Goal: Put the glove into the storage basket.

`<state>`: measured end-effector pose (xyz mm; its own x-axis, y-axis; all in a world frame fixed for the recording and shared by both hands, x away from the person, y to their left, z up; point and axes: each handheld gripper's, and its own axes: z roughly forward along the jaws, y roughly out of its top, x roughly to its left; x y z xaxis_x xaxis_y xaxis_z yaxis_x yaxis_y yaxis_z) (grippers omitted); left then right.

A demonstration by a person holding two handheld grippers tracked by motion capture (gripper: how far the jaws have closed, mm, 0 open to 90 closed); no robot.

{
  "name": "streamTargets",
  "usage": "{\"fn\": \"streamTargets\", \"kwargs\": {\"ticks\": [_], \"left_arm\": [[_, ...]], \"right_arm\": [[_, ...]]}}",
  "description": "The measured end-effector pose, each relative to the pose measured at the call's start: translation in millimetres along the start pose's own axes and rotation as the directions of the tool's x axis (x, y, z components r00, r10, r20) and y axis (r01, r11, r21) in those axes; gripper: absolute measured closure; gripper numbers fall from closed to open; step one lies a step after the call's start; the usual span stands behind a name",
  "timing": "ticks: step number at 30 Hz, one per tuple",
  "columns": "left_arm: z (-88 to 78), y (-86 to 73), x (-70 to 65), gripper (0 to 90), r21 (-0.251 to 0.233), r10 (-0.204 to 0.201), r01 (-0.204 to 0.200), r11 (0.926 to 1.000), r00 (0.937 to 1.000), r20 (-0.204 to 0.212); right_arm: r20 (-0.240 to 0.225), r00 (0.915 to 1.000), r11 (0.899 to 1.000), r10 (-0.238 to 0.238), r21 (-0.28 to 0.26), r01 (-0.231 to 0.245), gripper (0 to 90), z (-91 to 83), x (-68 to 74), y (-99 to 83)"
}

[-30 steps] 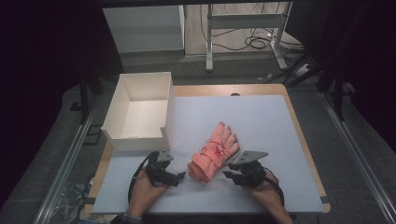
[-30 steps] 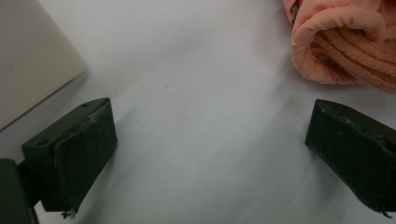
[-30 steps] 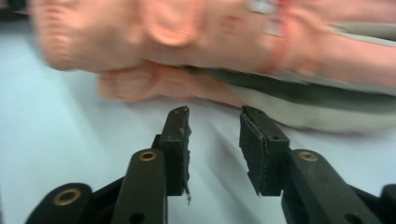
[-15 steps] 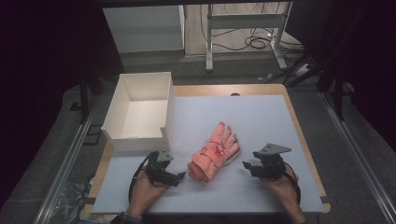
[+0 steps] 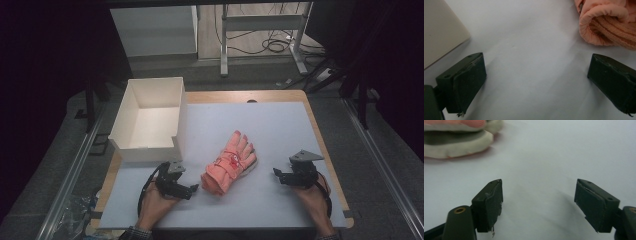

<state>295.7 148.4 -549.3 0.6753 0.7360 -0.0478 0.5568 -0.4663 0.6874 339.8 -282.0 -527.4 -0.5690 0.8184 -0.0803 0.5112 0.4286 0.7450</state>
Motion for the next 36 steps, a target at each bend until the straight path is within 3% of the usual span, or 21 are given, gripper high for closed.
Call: {"fn": "streamTargets", "kwargs": {"ticks": [2, 7, 13, 22, 36], "left_arm": [[-1.7, 0.5, -0.6, 2.4, 0.013, -0.004, 0.004, 0.9999, 0.9999, 0.010], [-9.3, 2.3, -2.6, 2.2, 0.025, -0.015, 0.014, 0.9996, 0.9992, 0.037], [-23.9, 7.0, -8.5, 1.9, 0.000, -0.026, 0.026, 0.9997, 0.9974, 0.067], [-38.6, 34.4, -15.6, 1.8, 0.019, -0.017, 0.015, 0.9997, 0.9962, 0.085], [-46.9, 93.3, -25.4, 1.4, 0.026, -0.005, 0.003, 0.9997, 0.9967, 0.081]], "right_arm": [[-0.001, 0.9998, 0.999, 0.022, 0.037, -0.022, 16.4, 3.9, -2.7, 0.9], [-0.005, 0.9995, 0.999, 0.032, 0.039, -0.032, 15.9, 4.4, -3.7, 0.6], [-0.005, 0.9994, 0.999, 0.033, 0.038, -0.033, 15.9, 4.5, -3.6, 0.2], [-0.004, 0.9994, 0.999, 0.033, 0.036, -0.033, 15.9, 4.5, -3.6, -0.3], [-0.005, 0.9994, 0.999, 0.035, 0.033, -0.035, 15.9, 4.5, -3.5, -0.6]]}}
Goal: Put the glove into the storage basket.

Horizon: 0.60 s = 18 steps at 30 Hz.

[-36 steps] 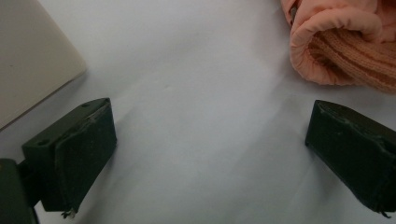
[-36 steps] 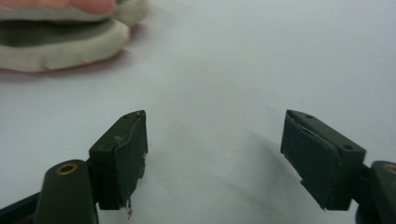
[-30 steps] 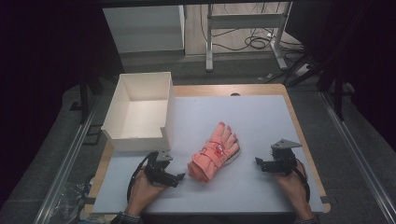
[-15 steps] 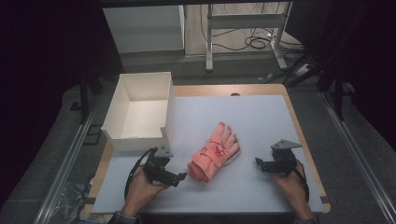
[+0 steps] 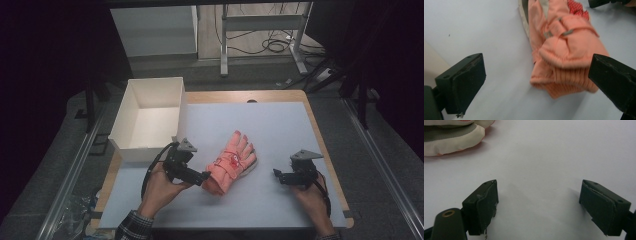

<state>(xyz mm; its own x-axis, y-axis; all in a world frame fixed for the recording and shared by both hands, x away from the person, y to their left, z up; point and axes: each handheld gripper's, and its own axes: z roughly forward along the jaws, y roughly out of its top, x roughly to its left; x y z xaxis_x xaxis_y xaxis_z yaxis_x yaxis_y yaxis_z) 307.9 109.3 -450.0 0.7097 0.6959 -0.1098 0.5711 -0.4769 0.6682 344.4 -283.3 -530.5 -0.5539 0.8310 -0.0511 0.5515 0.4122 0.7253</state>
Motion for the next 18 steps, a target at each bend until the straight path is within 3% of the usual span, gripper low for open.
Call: {"fn": "streamTargets", "kwargs": {"ticks": [11, 18], "left_arm": [[25.8, 29.3, -23.8, 0.0, 0.027, 0.038, -0.039, 0.9989, 0.9992, 0.015], [48.0, 34.6, -42.5, 0.0, 0.056, 0.066, -0.065, 0.9963, 0.9977, -0.016]], "right_arm": [[0.000, 1.0000, 1.000, -0.001, -0.002, 0.001, 15.9, 0.0, 0.0, -0.2], [0.001, 1.0000, 1.000, 0.000, -0.003, 0.000, 15.9, 0.0, 0.1, -0.3]]}}
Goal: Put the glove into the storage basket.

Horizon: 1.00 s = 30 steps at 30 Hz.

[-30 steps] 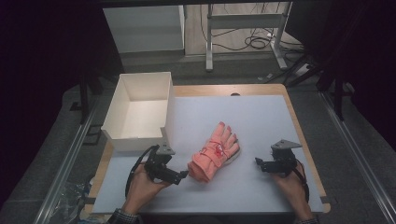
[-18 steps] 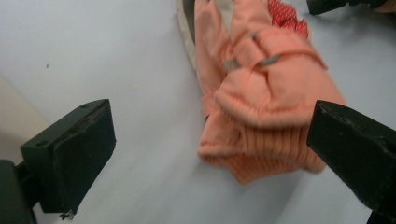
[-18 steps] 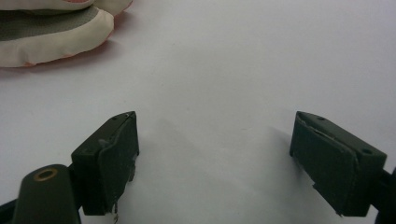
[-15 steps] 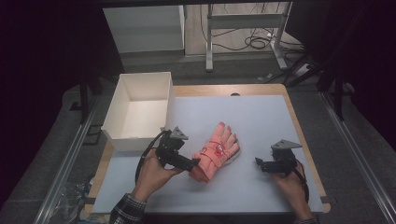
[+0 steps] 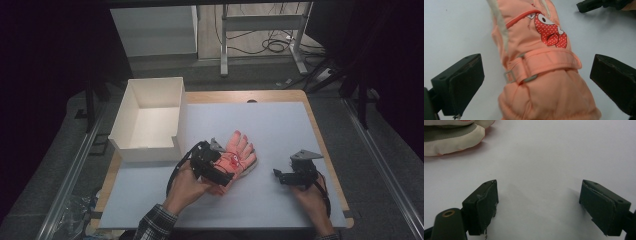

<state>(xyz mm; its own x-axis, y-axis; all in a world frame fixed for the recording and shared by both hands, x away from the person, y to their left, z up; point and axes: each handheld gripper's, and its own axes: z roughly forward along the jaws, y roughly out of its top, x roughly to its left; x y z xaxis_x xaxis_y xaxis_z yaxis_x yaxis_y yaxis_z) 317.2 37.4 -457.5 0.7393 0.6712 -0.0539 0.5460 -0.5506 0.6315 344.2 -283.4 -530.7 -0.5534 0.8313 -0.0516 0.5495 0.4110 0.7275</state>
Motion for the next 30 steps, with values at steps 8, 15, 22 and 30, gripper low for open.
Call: {"fn": "streamTargets", "kwargs": {"ticks": [8, 15, 22, 30], "left_arm": [[23.5, -9.3, -5.3, 0.0, 0.065, 0.025, -0.023, 0.9976, 0.9990, -0.038], [41.8, -21.4, 1.1, 0.0, 0.088, 0.010, -0.009, 0.9961, 0.9998, -0.017], [57.3, -34.8, 6.6, 3.8, 0.096, -0.036, 0.030, 0.9949, 0.9979, 0.053], [54.0, -33.4, 0.4, 24.5, 0.125, -0.010, 0.007, 0.9921, 0.9998, 0.018]], "right_arm": [[0.000, 1.0000, 1.000, -0.002, 0.000, 0.002, 15.9, 0.0, 0.0, -0.1], [0.000, 1.0000, 1.000, -0.003, 0.000, 0.003, 15.9, 0.0, 0.1, -0.1], [0.001, 1.0000, 1.000, -0.004, 0.000, 0.004, 15.9, 0.0, 0.0, -0.2], [0.001, 1.0000, 1.000, -0.005, 0.000, 0.005, 15.9, 0.0, 0.1, -0.3]]}}
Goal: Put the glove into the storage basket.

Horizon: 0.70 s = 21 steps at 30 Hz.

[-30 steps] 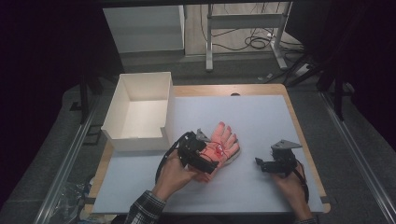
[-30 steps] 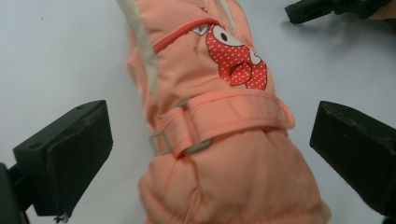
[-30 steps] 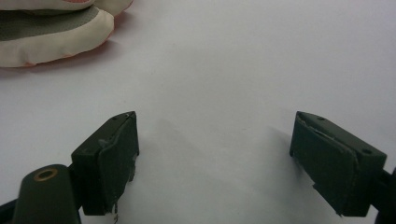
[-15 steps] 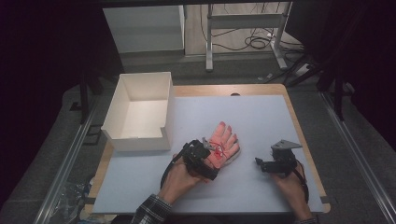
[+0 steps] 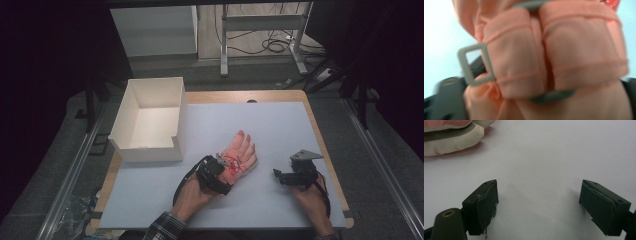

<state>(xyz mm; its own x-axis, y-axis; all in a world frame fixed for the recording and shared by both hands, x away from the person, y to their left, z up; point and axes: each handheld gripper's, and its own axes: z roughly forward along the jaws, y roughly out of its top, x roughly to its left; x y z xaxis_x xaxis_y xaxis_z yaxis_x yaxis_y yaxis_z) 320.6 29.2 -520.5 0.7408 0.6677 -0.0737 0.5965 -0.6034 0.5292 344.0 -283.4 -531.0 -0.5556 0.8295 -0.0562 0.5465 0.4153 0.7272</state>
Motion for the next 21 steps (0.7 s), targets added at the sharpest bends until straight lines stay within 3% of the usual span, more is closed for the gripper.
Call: {"fn": "streamTargets", "kwargs": {"ticks": [7, 14, 21], "left_arm": [[-7.0, 0.1, 7.5, 44.2, -0.014, -0.014, 0.015, 0.9998, 0.9987, 0.048], [-12.0, 0.3, 13.0, 47.9, -0.034, -0.013, 0.016, 0.9993, 0.9963, 0.085], [-17.3, 7.9, 14.9, 48.5, -0.044, -0.002, 0.005, 0.9990, 0.9979, 0.064]], "right_arm": [[0.000, 1.0000, 1.000, 0.000, 0.000, 0.000, 15.9, 0.0, 0.1, 0.0], [0.000, 1.0000, 1.000, 0.000, 0.000, 0.000, 15.9, 0.0, 0.0, 0.1], [0.000, 1.0000, 1.000, 0.000, 0.000, 0.000, 15.9, 0.0, 0.0, 0.0]]}}
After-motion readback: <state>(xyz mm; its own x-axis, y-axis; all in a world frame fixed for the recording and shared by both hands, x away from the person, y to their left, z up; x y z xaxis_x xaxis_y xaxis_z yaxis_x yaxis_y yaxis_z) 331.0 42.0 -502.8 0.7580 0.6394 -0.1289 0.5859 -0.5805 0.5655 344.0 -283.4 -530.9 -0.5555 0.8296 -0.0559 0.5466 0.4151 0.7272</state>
